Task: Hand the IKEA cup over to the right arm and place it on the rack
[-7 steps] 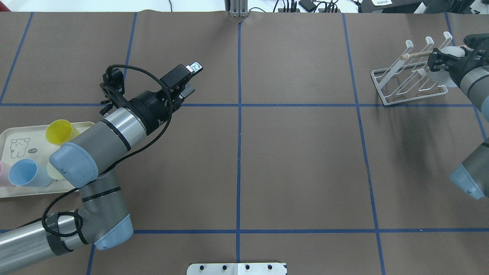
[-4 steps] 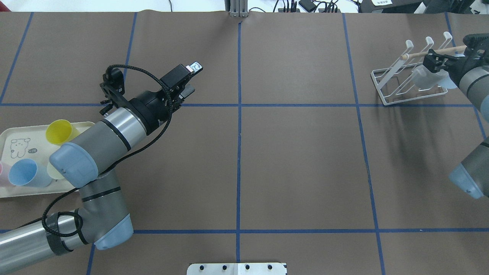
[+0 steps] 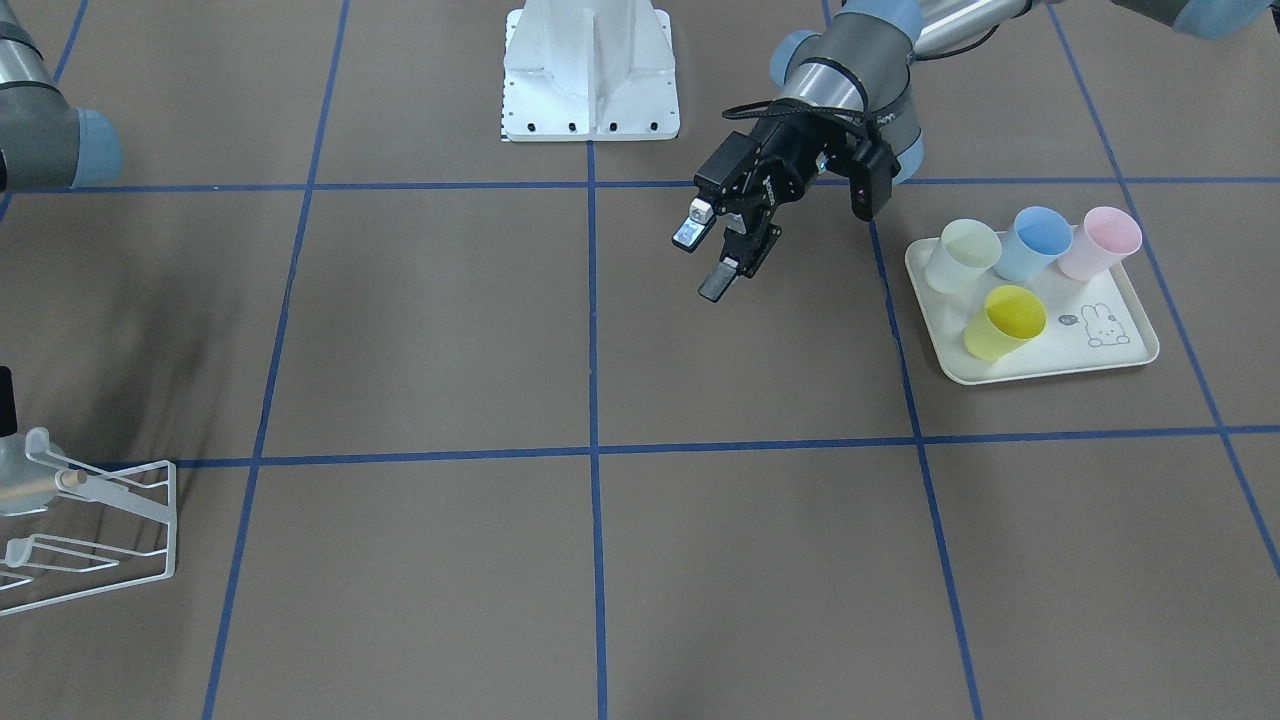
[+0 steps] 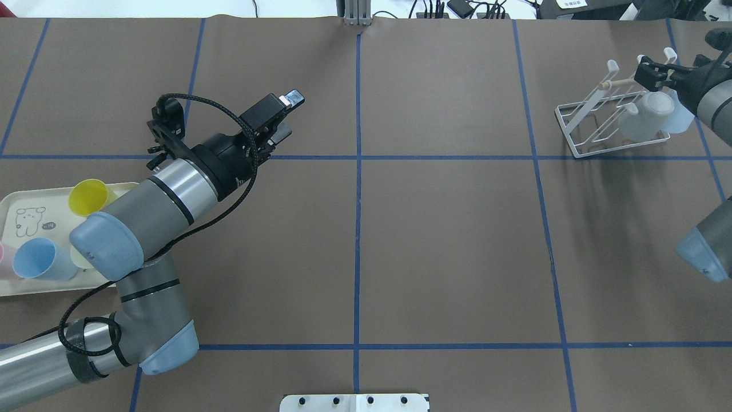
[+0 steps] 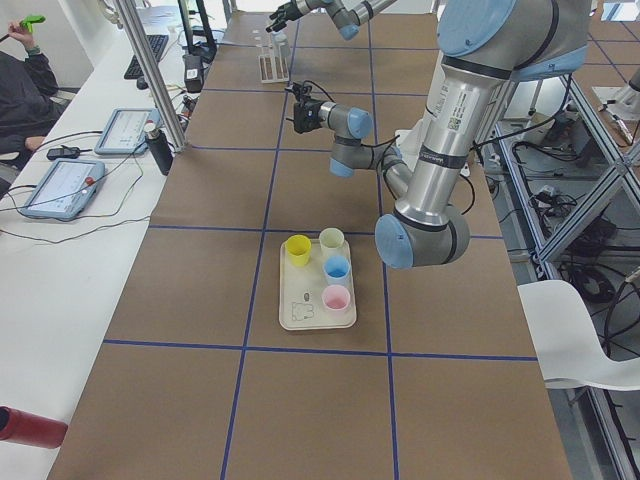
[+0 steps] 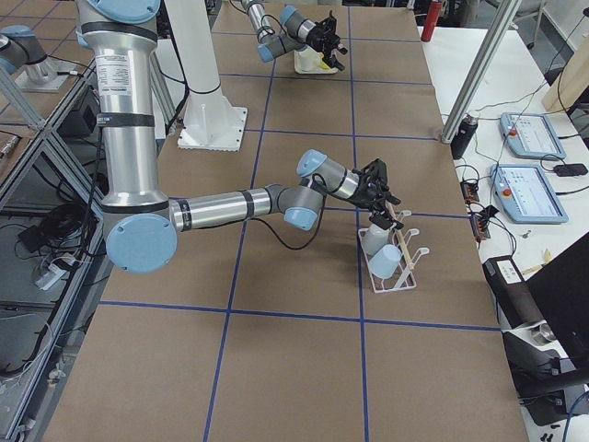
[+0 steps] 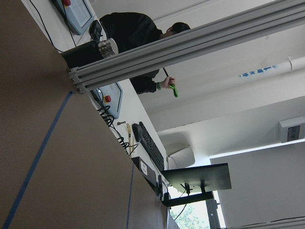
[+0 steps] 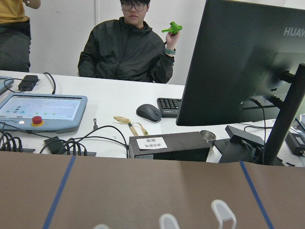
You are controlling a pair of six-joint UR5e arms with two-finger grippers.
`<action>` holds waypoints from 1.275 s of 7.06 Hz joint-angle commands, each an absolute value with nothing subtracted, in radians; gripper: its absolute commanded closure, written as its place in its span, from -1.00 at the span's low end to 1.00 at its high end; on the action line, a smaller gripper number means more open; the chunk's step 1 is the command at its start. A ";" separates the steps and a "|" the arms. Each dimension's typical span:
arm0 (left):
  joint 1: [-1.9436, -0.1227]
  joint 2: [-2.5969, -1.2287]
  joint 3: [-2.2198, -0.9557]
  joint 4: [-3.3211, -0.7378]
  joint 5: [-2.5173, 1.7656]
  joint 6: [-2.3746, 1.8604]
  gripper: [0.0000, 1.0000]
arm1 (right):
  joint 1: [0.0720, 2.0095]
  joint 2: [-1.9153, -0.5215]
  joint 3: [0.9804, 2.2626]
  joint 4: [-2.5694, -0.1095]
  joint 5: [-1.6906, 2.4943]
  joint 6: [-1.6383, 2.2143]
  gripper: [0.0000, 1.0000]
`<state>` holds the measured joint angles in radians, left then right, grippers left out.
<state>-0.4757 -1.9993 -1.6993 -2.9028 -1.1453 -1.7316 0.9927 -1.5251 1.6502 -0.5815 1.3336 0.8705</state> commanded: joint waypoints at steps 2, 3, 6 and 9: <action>-0.556 -1.887 -1.924 -2.624 -1.307 -1.608 -1.00 | 1.099 -1.523 1.722 -0.592 1.616 0.879 -1.00; -0.630 -1.803 -2.036 -2.486 -1.453 -1.526 -1.00 | 1.142 -1.523 1.755 -0.624 1.738 0.880 -1.00; -0.867 -1.570 -2.125 -2.393 -1.854 -1.138 -0.99 | 1.152 -1.477 1.926 -0.814 1.943 1.035 -1.00; -1.038 -1.511 -2.115 -2.060 -2.126 -0.699 -1.00 | 1.132 -1.376 1.927 -0.819 2.019 1.260 -1.00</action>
<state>-1.0041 -1.5221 -2.1178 -2.1976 -2.0706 -0.8544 1.1464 -1.4224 1.9284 -0.8158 2.0006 1.1685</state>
